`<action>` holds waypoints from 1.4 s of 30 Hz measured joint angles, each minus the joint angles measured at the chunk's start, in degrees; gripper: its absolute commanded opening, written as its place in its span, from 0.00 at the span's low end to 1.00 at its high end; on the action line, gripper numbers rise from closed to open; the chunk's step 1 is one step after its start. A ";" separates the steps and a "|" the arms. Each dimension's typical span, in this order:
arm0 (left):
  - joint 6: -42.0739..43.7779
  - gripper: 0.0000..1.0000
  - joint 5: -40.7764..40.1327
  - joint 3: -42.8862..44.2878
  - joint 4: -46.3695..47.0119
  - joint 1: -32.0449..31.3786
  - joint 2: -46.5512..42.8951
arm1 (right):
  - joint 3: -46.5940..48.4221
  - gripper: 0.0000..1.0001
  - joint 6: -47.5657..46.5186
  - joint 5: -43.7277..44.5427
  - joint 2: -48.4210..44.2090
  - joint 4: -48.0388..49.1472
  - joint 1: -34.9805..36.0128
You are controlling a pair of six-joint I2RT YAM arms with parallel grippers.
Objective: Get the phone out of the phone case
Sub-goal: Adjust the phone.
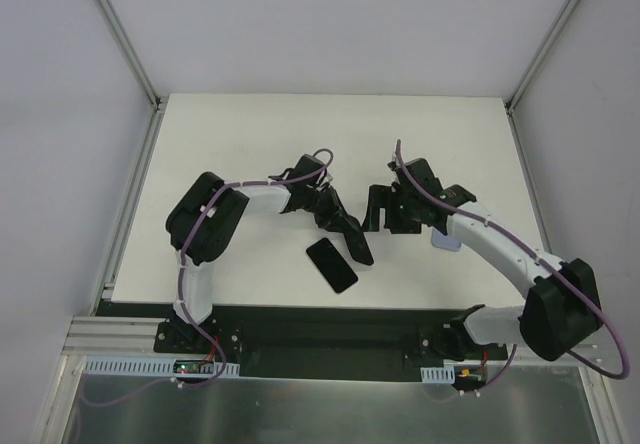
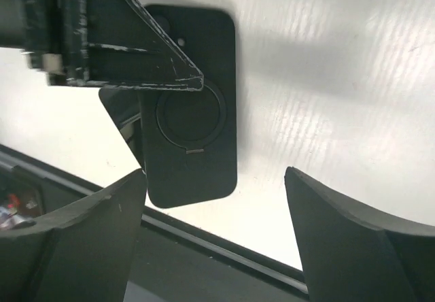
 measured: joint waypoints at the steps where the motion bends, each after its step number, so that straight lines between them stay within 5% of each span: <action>1: -0.50 0.00 -0.26 -0.57 -0.70 0.17 -0.35 | 0.66 0.81 -0.48 2.69 -1.42 -0.72 1.38; 12: -3.26 0.00 -4.70 -2.51 -7.91 0.35 -4.85 | 3.65 0.76 -10.82 23.98 -7.65 -3.21 25.31; 27: -3.67 0.00 -6.62 -2.51 -11.26 0.72 -6.16 | 6.97 0.64 -16.15 42.45 6.71 -4.81 38.45; 33: -3.76 0.00 -6.62 -2.51 -11.28 0.72 -6.86 | 9.35 0.45 -16.06 44.46 10.27 -4.68 38.86; 39: -4.50 0.00 -6.95 -2.51 -11.37 0.96 -7.65 | 10.82 0.01 -14.99 46.40 15.87 -5.11 39.12; 42: -5.68 0.00 -7.52 -2.58 -12.63 1.51 -7.72 | 12.00 0.01 -14.08 48.59 17.18 -5.73 39.28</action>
